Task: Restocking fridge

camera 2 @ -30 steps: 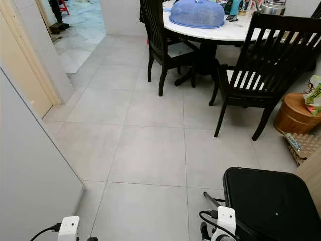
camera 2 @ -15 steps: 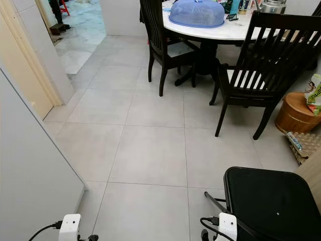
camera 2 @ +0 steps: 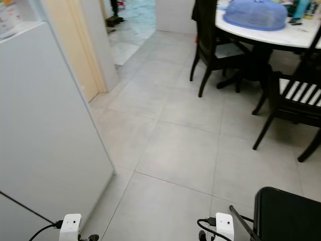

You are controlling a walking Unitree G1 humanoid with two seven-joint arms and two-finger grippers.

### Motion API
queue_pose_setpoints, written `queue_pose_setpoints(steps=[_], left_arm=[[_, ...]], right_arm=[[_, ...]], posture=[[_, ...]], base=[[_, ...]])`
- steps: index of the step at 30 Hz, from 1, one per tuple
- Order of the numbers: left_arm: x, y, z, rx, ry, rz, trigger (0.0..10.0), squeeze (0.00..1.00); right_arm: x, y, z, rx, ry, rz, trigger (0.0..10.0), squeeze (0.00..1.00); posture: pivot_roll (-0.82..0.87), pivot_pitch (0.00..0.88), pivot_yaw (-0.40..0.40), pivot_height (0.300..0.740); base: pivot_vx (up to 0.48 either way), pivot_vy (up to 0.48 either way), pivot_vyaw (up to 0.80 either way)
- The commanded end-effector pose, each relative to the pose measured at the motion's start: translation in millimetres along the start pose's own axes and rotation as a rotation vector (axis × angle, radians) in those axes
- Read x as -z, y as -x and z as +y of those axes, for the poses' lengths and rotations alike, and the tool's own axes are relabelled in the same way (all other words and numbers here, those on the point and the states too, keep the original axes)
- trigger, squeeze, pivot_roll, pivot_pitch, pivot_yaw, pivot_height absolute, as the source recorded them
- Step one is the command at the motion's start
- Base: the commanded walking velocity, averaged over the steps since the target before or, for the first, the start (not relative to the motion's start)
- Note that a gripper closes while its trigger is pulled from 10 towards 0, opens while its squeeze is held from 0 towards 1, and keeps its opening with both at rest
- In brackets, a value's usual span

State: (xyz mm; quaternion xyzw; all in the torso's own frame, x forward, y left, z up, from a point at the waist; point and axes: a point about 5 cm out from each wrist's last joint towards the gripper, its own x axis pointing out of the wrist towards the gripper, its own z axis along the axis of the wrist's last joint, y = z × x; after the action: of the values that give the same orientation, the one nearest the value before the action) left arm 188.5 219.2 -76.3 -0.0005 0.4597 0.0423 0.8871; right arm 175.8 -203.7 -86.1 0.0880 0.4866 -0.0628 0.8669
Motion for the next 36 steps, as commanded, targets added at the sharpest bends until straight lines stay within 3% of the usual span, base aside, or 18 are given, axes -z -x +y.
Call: queue_pose_setpoints(steps=[1,36], left_arm=[[5.8,0.6,-0.4,-0.001,0.005,0.023,10.0,0.0],[11.8,1.3,0.1,-0.008,0.007,0.06,10.0,0.0]], right_arm=[[4.8,0.3,0.1,-0.001,0.006,0.022,10.0,0.0],[5.6,0.4,0.0,-0.002,0.024,0.028,10.0,0.0]], posture=[[0.02,0.0,0.012,0.74],[0.02,0.0,0.005,0.74]], base=[[0.0,0.0,0.8],[0.0,0.0,0.8]])
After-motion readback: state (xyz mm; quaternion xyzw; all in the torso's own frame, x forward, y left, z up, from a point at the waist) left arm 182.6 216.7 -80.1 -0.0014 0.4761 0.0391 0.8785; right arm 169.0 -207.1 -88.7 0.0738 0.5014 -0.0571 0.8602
